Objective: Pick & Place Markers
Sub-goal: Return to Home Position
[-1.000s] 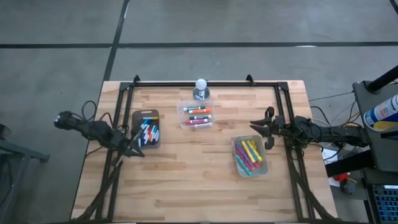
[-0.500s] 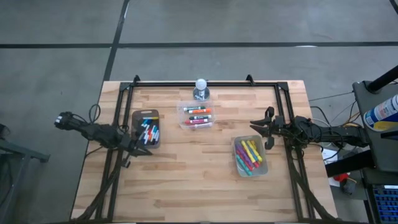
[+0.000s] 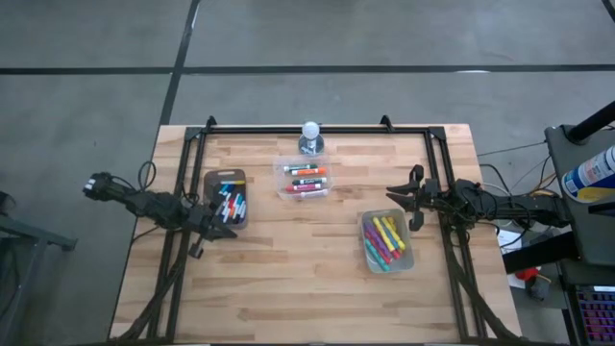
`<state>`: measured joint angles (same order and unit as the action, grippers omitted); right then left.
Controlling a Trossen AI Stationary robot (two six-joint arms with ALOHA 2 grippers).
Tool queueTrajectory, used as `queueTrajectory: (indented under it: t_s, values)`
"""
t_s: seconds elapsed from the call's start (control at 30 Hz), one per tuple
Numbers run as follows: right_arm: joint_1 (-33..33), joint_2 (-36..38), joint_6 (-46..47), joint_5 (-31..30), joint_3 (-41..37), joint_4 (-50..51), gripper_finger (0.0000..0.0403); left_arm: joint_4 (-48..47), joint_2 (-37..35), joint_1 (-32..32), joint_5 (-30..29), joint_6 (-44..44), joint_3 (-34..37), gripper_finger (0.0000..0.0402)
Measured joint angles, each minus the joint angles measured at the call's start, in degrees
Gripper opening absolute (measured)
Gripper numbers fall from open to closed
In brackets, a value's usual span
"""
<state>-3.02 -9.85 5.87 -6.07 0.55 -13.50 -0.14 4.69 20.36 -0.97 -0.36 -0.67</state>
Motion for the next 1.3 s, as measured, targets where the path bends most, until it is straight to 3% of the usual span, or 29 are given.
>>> queueTrajectory:
  t_s: [1.3]
  values:
    - [0.00, 0.00, 0.06, 0.00, -0.02, 0.00, 0.0068, 0.56, 0.02, 0.04, -0.25, -0.11, -0.02, 0.0000]
